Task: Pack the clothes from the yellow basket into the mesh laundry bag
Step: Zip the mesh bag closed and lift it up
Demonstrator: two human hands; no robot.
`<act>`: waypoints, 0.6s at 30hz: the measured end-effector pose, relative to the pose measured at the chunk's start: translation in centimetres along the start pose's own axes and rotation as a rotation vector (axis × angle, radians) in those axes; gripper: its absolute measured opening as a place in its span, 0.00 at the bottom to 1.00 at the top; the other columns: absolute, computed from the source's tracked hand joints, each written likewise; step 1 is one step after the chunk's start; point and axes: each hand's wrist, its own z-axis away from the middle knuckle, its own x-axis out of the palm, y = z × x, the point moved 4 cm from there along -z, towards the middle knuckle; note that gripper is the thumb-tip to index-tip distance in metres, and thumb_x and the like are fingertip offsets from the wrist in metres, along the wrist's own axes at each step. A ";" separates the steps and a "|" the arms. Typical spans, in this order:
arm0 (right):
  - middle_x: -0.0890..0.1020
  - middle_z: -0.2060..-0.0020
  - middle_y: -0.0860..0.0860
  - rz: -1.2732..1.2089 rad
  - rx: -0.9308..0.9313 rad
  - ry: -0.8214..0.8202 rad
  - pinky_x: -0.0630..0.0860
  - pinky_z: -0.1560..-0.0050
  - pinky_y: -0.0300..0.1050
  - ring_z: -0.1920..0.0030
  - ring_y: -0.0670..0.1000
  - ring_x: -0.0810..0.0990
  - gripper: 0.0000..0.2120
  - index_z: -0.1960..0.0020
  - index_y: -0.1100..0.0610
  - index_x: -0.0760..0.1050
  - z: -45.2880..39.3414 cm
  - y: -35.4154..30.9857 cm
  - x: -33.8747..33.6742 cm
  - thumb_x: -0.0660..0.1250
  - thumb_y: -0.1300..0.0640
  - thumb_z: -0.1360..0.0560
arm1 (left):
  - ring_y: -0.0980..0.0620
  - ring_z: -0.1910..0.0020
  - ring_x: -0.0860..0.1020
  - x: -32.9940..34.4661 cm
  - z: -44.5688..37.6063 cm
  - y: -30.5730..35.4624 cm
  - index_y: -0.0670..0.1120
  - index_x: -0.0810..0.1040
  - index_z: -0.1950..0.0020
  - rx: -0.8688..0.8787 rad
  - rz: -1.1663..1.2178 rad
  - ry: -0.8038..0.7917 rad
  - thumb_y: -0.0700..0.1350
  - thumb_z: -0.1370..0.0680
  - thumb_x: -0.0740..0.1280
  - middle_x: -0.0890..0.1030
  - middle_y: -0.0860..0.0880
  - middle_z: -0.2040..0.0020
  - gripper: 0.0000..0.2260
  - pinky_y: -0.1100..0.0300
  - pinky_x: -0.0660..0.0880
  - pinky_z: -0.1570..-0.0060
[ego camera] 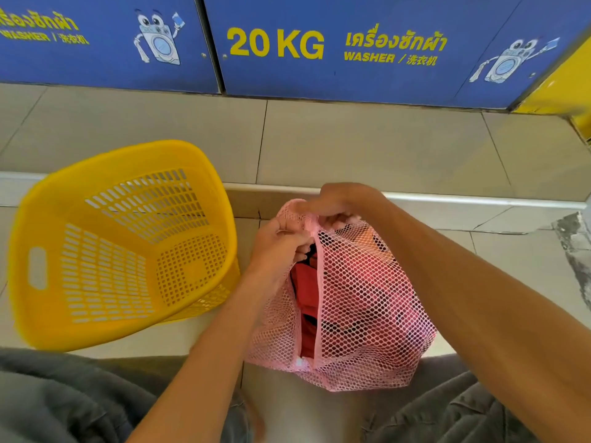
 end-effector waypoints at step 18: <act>0.80 0.73 0.50 -0.098 -0.049 0.303 0.75 0.73 0.38 0.78 0.47 0.76 0.25 0.60 0.58 0.76 3.9 0.9 0.5 0.64 0.37 0.19 | 0.53 0.61 0.81 -3.8 5.4 -6.1 0.46 0.77 0.57 -0.154 -0.375 -0.049 0.38 0.28 0.73 0.83 0.49 0.57 0.07 0.64 0.74 0.69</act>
